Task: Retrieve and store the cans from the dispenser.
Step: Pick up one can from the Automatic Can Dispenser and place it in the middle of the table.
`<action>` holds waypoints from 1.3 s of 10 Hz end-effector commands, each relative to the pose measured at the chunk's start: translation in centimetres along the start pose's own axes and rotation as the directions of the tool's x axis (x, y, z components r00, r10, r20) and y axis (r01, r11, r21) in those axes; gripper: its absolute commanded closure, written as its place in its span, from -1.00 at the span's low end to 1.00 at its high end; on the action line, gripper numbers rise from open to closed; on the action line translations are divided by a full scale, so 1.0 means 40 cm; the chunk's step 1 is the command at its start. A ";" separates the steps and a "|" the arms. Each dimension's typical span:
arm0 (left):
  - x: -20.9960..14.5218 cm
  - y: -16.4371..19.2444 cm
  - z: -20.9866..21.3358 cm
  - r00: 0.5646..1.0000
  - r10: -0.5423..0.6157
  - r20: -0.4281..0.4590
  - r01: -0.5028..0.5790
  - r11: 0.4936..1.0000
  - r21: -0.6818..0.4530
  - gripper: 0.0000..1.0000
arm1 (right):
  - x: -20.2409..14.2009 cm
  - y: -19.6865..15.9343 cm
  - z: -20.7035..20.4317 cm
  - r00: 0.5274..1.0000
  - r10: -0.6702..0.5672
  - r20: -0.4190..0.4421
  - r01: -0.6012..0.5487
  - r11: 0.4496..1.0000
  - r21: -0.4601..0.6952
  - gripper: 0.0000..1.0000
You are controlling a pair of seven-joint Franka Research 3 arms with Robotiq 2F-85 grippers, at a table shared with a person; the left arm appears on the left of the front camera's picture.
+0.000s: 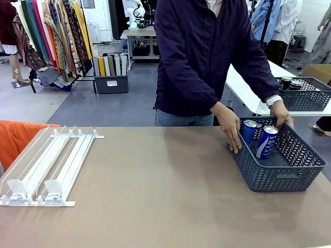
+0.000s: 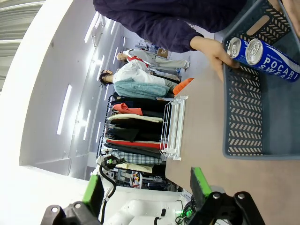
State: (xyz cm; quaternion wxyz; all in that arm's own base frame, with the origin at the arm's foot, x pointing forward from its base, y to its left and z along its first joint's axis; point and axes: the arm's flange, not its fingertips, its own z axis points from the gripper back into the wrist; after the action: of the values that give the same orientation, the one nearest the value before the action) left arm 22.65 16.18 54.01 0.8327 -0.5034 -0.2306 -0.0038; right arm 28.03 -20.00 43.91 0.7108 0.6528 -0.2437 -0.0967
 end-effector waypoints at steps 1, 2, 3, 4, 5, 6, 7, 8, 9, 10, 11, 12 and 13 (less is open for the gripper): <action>0.004 -0.001 -0.001 1.000 -0.018 0.006 0.018 1.000 -0.014 -1.00 | -0.001 0.004 0.001 1.000 0.016 -0.009 -0.016 1.000 0.003 -1.00; 0.004 -0.001 -0.001 1.000 -0.018 0.006 0.018 1.000 -0.014 -1.00 | -0.001 0.004 0.001 1.000 0.016 -0.009 -0.016 1.000 0.003 -1.00; 0.004 -0.001 -0.001 1.000 -0.018 0.006 0.018 1.000 -0.014 -1.00 | -0.001 0.004 0.001 1.000 0.016 -0.009 -0.016 1.000 0.003 -1.00; 0.004 -0.001 -0.001 1.000 -0.018 0.006 0.018 1.000 -0.014 -1.00 | -0.001 0.004 0.001 1.000 0.016 -0.009 -0.016 1.000 0.003 -1.00; 0.004 -0.001 -0.001 1.000 -0.018 0.006 0.018 1.000 -0.014 -1.00 | -0.001 0.004 0.001 1.000 0.016 -0.009 -0.016 1.000 0.003 -1.00; 0.004 -0.001 -0.001 1.000 -0.018 0.006 0.018 1.000 -0.014 -1.00 | -0.001 0.004 0.001 1.000 0.016 -0.009 -0.016 1.000 0.003 -1.00; 0.004 -0.001 -0.001 1.000 -0.018 0.006 0.018 1.000 -0.014 -1.00 | -0.001 0.004 0.001 1.000 0.016 -0.009 -0.016 1.000 0.003 -1.00; 0.004 -0.001 -0.001 1.000 -0.018 0.006 0.018 1.000 -0.014 -1.00 | -0.001 0.004 0.001 1.000 0.016 -0.009 -0.016 1.000 0.003 -1.00; 0.004 -0.001 -0.001 1.000 -0.018 0.006 0.018 1.000 -0.014 -1.00 | -0.001 0.004 0.001 1.000 0.016 -0.009 -0.016 1.000 0.003 -1.00; 0.004 -0.001 -0.001 1.000 -0.018 0.006 0.018 1.000 -0.014 -1.00 | -0.001 0.004 0.001 1.000 0.016 -0.009 -0.016 1.000 0.003 -1.00; 0.004 -0.001 -0.001 1.000 -0.018 0.006 0.018 1.000 -0.014 -1.00 | -0.001 0.004 0.001 1.000 0.016 -0.009 -0.016 1.000 0.003 -1.00; 0.004 -0.001 -0.001 1.000 -0.018 0.006 0.018 1.000 -0.014 -1.00 | -0.001 0.004 0.001 1.000 0.016 -0.009 -0.016 1.000 0.003 -1.00; 0.004 -0.001 -0.001 1.000 -0.018 0.006 0.018 1.000 -0.014 -1.00 | -0.001 0.004 0.001 1.000 0.016 -0.009 -0.016 1.000 0.003 -1.00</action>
State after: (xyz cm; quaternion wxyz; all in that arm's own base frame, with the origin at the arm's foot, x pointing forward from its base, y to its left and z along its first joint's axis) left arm 22.65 16.19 54.00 0.8327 -0.5034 -0.2307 -0.0040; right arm 28.03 -20.00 43.91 0.7108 0.6528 -0.2437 -0.0967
